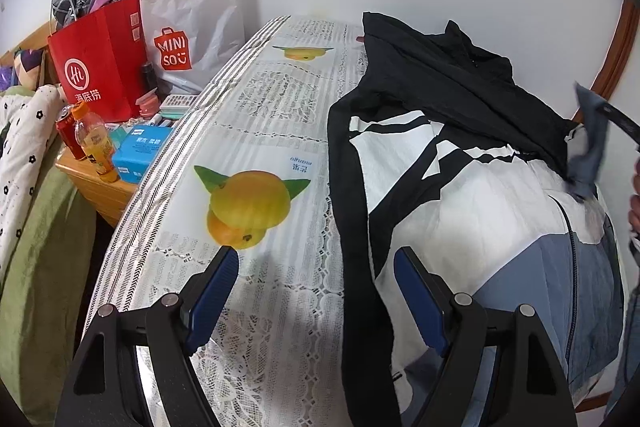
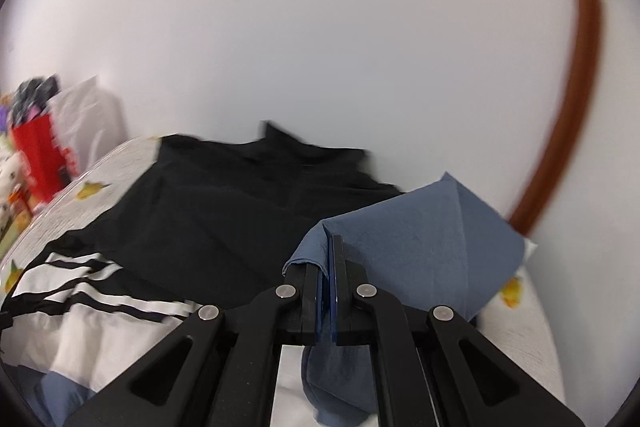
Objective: Fold large clothes
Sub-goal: 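Fold the blue-grey sleeve across the jacket body with the right tool and release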
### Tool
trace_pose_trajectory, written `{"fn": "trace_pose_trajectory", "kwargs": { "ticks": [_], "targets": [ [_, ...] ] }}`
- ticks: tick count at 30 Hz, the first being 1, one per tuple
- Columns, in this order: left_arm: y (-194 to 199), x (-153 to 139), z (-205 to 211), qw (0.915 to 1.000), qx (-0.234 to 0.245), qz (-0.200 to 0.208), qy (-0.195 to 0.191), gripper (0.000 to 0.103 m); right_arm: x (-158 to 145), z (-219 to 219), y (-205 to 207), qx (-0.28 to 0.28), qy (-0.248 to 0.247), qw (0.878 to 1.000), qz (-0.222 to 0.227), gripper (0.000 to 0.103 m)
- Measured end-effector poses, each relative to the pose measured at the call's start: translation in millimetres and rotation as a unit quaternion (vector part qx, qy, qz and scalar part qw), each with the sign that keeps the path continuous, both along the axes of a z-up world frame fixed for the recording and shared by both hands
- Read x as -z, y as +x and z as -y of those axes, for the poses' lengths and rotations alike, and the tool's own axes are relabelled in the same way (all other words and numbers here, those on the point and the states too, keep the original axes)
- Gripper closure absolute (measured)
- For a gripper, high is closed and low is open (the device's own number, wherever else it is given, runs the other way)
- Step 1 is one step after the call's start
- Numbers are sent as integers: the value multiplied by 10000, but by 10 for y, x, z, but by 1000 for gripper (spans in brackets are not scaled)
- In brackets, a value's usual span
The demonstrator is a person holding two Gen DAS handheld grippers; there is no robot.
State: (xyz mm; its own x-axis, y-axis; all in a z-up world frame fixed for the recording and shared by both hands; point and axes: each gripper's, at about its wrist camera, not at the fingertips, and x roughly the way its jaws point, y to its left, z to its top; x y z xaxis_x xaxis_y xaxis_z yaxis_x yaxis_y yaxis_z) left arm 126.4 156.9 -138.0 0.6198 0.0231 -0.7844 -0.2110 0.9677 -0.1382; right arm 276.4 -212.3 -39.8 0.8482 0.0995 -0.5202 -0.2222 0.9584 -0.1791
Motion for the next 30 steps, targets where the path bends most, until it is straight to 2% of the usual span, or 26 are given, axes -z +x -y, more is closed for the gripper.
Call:
{"fn": "trace_pose_trajectory", "kwargs": {
  "ticks": [6,12,13,15,17,20,22,30],
  "targets": [
    [9,12,-60,10000,-11,18,-64,24,322,-687,194,-532,-343,9975,-304,100],
    [9,12,-65,10000,-5,21,-68,24,650,-940,493,-568,-500,9944,-739,99],
    [10,11,-61,10000,2,18,-65,24,702,-937,533,-557,-508,9931,-895,96],
    [4,5,-55,10000,16,16,-58,24,755,-889,545,-531,-458,9909,-1146,81],
    [7,-4,-32,10000,33,10,-29,24,768,-856,527,-528,-335,9905,-1224,54],
    [14,-29,18,10000,53,9,16,24,740,-763,440,-522,-169,9909,-1228,34],
    [16,-58,68,10000,79,21,29,24,659,-641,317,-603,33,9906,-1225,26],
    [33,-273,359,9996,213,148,133,24,286,-86,-191,-421,322,9949,-861,26]
  ]
}}
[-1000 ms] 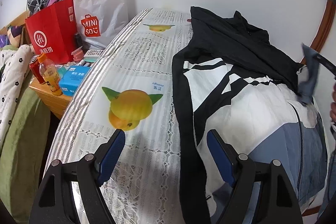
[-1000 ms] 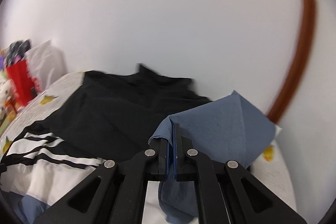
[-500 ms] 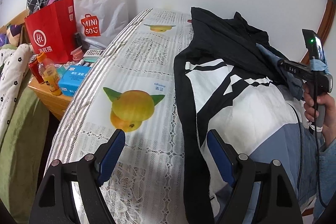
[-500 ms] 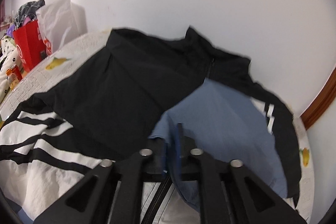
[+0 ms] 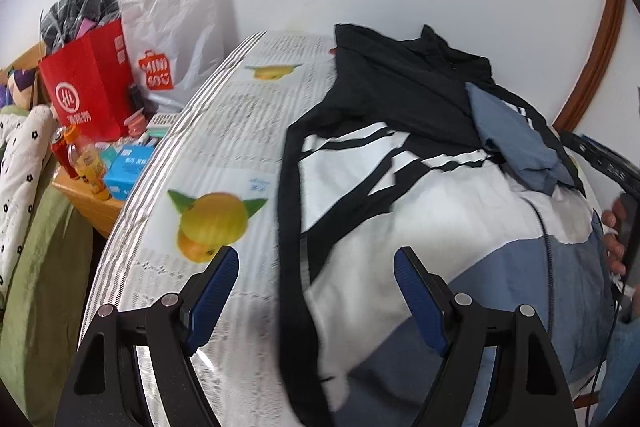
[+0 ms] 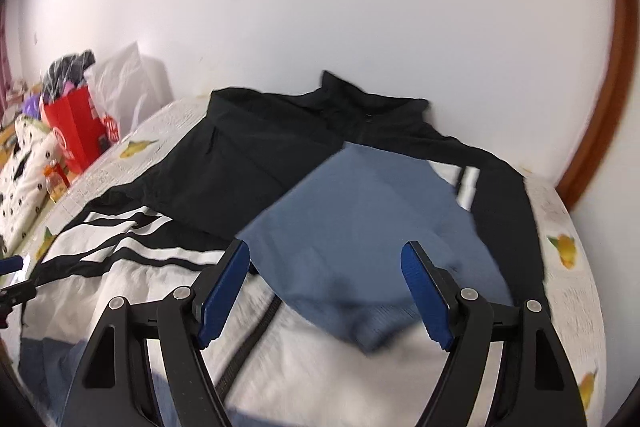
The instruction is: Fold large clothes
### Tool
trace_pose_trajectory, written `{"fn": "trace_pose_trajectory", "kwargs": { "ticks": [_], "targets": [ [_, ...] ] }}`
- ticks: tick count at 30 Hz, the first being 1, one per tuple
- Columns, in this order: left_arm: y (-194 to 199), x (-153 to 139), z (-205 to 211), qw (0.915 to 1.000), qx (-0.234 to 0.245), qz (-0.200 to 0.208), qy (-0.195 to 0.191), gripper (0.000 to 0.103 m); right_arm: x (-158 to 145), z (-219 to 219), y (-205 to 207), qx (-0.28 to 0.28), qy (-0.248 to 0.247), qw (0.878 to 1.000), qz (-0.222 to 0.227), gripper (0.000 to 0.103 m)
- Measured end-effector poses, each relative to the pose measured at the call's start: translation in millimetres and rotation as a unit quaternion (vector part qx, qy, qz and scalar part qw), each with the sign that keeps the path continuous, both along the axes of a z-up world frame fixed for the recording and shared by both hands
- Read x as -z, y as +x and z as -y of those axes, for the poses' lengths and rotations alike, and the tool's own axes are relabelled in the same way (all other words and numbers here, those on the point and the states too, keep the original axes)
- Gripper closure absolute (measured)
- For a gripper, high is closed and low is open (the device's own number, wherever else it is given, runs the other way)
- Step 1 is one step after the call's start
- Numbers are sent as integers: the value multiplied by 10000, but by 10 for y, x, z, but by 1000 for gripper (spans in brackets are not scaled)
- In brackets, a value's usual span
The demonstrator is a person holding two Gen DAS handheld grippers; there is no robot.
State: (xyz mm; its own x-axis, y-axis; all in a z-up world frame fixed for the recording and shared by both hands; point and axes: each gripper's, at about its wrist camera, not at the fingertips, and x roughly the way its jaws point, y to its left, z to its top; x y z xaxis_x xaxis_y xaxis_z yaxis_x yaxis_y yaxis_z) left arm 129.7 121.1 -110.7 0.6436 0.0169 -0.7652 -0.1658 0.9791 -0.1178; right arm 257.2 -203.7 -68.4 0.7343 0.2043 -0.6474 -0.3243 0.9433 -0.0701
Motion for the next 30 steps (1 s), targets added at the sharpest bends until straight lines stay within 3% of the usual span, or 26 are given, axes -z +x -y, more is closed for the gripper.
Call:
{"fn": "trace_pose_trajectory", "kwargs": {
  "ticks": [7,10,13,21,30],
  "targets": [
    [195,-273,531,9988,442,178,141,24,-174,813,-334,690,-40,9976,84,31],
    [326,-356,798,9975,677,164,116,24,-185,1174,-361,887,88,9957,-243,47],
    [485,-453,1170,9949,959,226,201,24,-146,1531,-412,1196,-34,9924,-296,53],
    [878,-491,2088,9869,1544,205,411,24,-135,2326,-518,1497,-134,9883,-246,54],
    [1428,-166,2894,9794,1927,-113,590,24,-69,3104,-545,1803,194,9832,-229,54]
  ]
}}
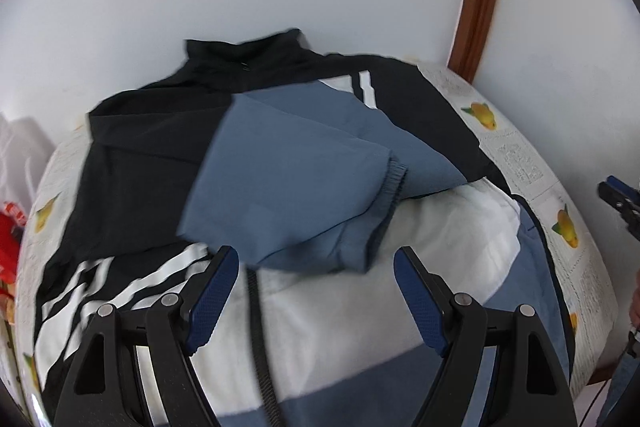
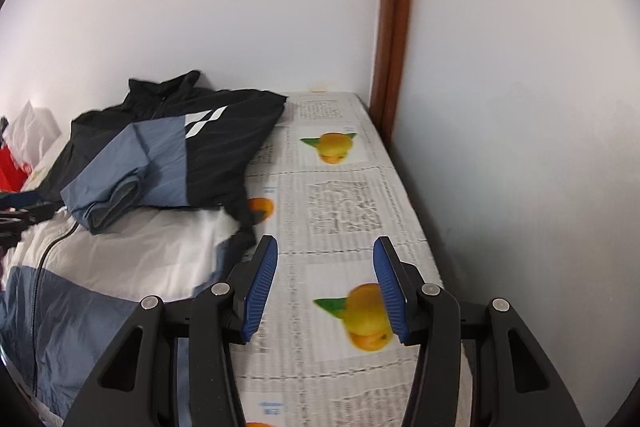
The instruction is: Fold large clothes
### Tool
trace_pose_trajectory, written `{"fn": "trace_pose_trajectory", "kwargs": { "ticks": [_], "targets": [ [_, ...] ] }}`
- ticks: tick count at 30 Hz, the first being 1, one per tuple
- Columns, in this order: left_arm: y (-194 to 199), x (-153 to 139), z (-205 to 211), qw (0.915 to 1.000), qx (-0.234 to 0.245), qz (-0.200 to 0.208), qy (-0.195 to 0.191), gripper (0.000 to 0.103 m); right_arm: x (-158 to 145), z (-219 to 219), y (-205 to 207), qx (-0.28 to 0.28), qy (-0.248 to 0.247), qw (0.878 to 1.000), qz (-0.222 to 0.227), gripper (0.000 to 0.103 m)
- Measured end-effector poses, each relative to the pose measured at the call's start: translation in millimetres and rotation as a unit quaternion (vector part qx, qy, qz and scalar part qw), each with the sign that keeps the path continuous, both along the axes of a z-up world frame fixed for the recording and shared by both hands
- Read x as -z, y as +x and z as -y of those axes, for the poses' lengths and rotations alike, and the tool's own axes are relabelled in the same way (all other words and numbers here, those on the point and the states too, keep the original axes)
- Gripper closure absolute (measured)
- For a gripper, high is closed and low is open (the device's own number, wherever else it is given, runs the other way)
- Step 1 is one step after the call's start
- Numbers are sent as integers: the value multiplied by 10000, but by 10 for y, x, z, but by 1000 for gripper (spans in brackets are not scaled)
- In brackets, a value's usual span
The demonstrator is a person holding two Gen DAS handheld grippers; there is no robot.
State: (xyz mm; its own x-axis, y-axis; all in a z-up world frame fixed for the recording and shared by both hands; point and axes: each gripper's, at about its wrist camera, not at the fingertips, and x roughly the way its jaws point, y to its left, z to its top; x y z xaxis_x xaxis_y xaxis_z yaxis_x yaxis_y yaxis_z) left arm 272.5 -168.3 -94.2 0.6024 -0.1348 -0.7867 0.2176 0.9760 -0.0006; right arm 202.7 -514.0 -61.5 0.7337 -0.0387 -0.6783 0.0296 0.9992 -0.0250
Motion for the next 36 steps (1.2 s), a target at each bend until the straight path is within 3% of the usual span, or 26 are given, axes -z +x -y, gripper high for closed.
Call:
{"fn": "trace_pose_trajectory", "kwargs": {
  "ticks": [8,13,15,17,20,25,36],
  "targets": [
    [276,401,295,9990,122,-339,249,24,199,212,13,-38,167,9999,-24,53],
    [399,593,302,9984,-41,-515,237,25,312,164,8,-62,-72,9999,-66,53],
    [418,624,312,9983,-114,-494,280,33,341,130,-15,-70,-176,9998,-77,53],
    [421,611,317,9985,-148,-421,331,52,363,90,-55,-96,-284,9995,-89,53],
    [424,545,279,9987,-99,-420,271,73,377,-3,-81,-157,-402,9990,-140,53],
    [342,297,89,9996,-160,-249,23,87,312,-208,-81,-285,-415,9986,-135,54],
    [215,-235,-972,9951,-861,460,-166,92,38,-890,-43,-596,-245,9979,17,54]
  ]
}}
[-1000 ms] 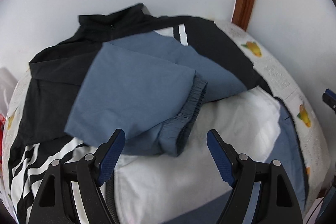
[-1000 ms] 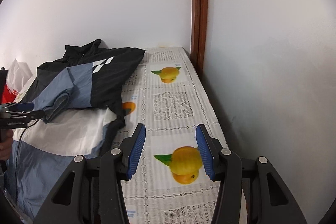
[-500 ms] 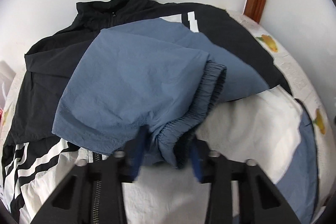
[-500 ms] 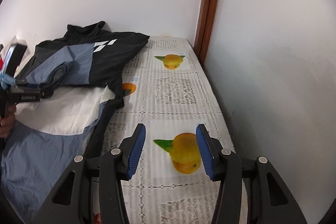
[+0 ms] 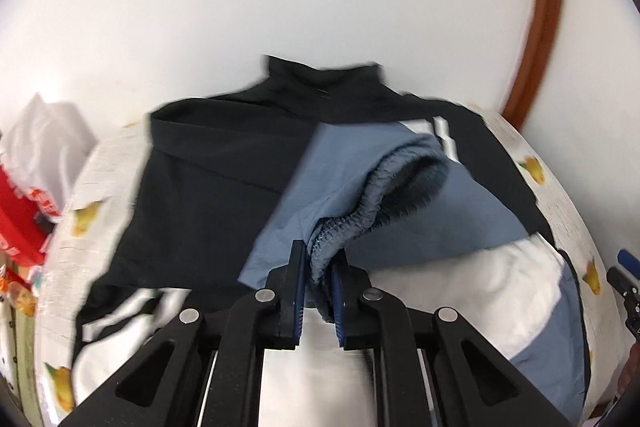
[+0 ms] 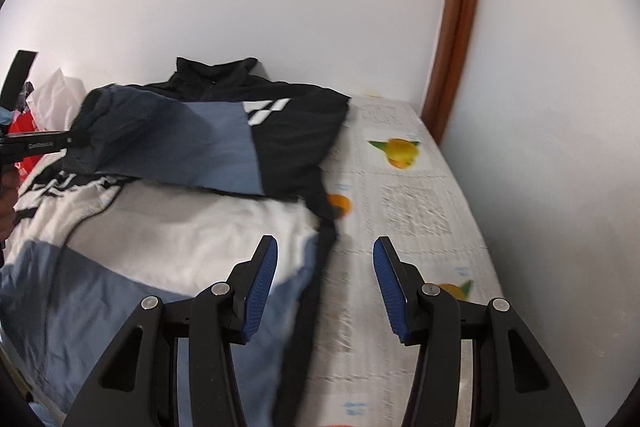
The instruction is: Fold large clothes
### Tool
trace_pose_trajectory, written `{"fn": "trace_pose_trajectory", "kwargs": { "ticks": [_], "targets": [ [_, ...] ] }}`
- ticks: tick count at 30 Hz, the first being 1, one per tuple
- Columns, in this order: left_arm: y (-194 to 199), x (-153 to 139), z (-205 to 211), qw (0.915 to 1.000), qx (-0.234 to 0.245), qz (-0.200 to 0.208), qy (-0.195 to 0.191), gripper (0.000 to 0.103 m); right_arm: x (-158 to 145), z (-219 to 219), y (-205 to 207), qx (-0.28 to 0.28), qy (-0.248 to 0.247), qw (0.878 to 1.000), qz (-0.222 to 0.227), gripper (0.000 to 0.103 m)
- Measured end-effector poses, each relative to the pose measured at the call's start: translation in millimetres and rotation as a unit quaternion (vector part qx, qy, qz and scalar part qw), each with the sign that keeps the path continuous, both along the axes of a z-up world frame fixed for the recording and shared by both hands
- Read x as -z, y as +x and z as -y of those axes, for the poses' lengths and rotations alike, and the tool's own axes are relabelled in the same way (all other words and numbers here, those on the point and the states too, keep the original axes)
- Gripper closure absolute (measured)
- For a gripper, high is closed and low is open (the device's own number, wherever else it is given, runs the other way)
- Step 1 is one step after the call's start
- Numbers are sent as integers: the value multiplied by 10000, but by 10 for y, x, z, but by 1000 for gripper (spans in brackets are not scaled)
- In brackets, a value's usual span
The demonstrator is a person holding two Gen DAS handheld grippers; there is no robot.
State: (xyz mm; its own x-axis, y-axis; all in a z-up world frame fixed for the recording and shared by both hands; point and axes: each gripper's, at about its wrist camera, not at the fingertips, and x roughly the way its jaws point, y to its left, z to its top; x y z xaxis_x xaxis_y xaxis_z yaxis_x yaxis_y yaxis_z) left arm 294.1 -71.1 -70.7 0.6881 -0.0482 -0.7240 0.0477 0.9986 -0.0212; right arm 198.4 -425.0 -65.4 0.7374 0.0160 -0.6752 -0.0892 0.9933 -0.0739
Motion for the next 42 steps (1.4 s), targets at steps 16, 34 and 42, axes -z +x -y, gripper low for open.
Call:
{"fn": "trace_pose_trajectory", "kwargs": {
  "ticks": [16,34,42],
  "targets": [
    [508,318,-1366,9940,-916,-214,-553,92,38,-864,815,-14,46,9997,-242,54],
    [93,46,-1320,9941,-1069,96,-152,83,47,-694,702,307,246,9989,-265,54],
    [-490,-173,-1376,9942,-1001,304,-232,83,-139,-534,178,545,237,9981,-175,54]
  ]
}}
